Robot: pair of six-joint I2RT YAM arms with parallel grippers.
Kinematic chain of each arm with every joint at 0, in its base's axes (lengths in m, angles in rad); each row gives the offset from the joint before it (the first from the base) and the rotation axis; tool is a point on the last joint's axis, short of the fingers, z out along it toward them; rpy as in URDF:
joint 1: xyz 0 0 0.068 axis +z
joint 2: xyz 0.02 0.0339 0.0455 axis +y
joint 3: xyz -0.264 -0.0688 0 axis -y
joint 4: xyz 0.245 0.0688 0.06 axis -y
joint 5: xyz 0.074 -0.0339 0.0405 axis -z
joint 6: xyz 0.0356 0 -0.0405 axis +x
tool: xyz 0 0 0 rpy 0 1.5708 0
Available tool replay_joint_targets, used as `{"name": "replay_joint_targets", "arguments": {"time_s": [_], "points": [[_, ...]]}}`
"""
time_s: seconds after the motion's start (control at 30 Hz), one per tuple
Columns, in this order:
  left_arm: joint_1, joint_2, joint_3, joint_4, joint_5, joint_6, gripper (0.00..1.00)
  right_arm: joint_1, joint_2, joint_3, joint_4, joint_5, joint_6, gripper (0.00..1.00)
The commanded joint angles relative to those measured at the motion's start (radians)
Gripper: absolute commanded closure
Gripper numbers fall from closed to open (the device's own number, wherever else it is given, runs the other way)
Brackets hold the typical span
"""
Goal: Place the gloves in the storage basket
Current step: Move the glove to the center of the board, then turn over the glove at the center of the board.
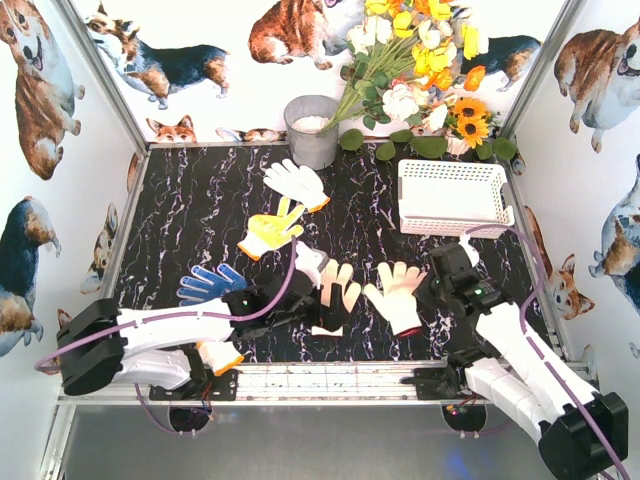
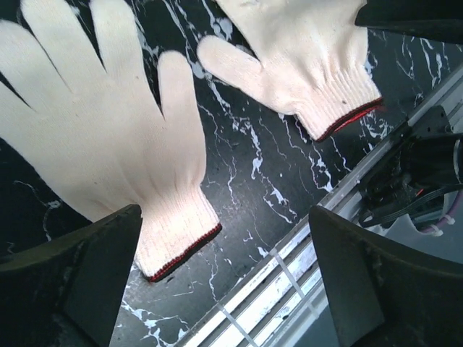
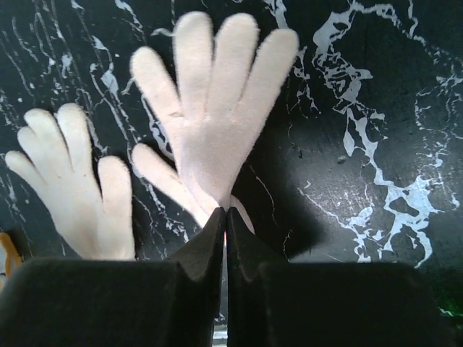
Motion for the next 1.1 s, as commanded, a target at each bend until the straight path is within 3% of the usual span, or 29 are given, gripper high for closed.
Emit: {"name": "replay_joint_targets", "arguments": {"time_s": [0.0, 0.2, 0.37, 0.63, 0.9, 1.07], "points": [[0.0, -0.048, 0.03, -0.027, -0.083, 0.039, 0.04, -0.004, -0.014, 0.131, -0.067, 0.052, -0.069, 1.0], [0.028, -0.074, 0.058, -0.144, -0.125, 0.082, 0.0, -0.004, 0.013, 0.269, -0.187, 0.137, -0.155, 1.0], [0.06, -0.123, 0.027, -0.144, -0.128, 0.081, 0.0, -0.003, 0.062, 0.32, -0.237, 0.188, -0.193, 1.0], [0.073, -0.18, -0.012, -0.161, -0.13, 0.034, 0.0, 0.079, 0.191, 0.267, -0.11, 0.088, -0.119, 1.0], [0.078, -0.257, -0.059, -0.174, -0.157, 0.002, 0.0, 0.19, 0.409, 0.336, -0.015, 0.021, -0.078, 1.0], [0.08, -0.261, -0.067, -0.155, -0.155, -0.01, 0.0, 0.217, 0.458, 0.362, 0.036, -0.016, -0.058, 1.0]]}}
